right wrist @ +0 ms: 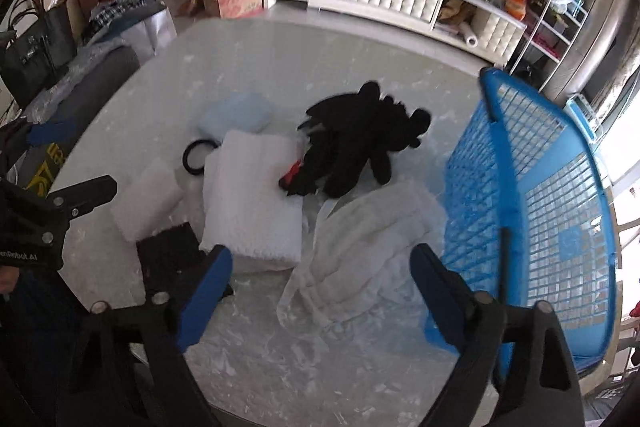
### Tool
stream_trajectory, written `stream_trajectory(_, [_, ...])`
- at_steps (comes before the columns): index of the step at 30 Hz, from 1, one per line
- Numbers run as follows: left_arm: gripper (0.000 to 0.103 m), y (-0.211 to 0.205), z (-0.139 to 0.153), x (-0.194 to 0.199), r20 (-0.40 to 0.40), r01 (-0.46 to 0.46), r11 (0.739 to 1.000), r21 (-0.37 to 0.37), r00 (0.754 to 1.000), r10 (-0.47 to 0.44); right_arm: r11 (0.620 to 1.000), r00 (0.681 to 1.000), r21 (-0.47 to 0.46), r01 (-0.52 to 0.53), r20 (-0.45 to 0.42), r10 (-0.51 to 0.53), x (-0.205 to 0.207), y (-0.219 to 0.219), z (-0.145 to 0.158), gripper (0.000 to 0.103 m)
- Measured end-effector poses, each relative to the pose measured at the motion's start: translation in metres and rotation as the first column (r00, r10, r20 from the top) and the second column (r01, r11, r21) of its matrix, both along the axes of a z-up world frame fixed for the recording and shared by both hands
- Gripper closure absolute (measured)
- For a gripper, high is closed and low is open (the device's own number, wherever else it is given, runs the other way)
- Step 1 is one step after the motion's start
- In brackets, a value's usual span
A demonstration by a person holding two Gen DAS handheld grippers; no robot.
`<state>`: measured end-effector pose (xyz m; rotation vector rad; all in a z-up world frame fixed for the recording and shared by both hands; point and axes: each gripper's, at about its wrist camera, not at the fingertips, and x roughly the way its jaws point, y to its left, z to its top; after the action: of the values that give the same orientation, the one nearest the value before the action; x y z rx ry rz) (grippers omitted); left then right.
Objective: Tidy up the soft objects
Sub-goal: 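Reach right tool to crumpled white cloth while left tool reaches white foam sheet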
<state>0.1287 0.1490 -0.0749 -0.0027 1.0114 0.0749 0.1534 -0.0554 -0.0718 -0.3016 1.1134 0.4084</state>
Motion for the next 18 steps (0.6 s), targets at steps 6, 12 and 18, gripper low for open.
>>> stream_trajectory(6, [0.0, 0.015, -0.023, 0.006, -0.019, 0.001, 0.998, -0.066, 1.0, -0.002, 1.0, 0.999, -0.016, 0.025, -0.038, -0.026, 0.006, 0.0, -0.012, 0.024])
stream_trajectory(12, [0.0, 0.024, -0.044, 0.013, -0.07, -0.003, 0.998, -0.065, 0.998, -0.002, 0.997, 0.996, -0.053, 0.049, -0.073, -0.053, 0.014, 0.013, -0.029, 0.039])
stream_trajectory(18, [0.0, 0.04, -0.066, 0.019, -0.105, -0.047, 0.998, -0.045, 0.994, 0.042, 0.981, 0.974, -0.069, 0.184, -0.122, -0.191, 0.021, -0.001, -0.047, 0.044])
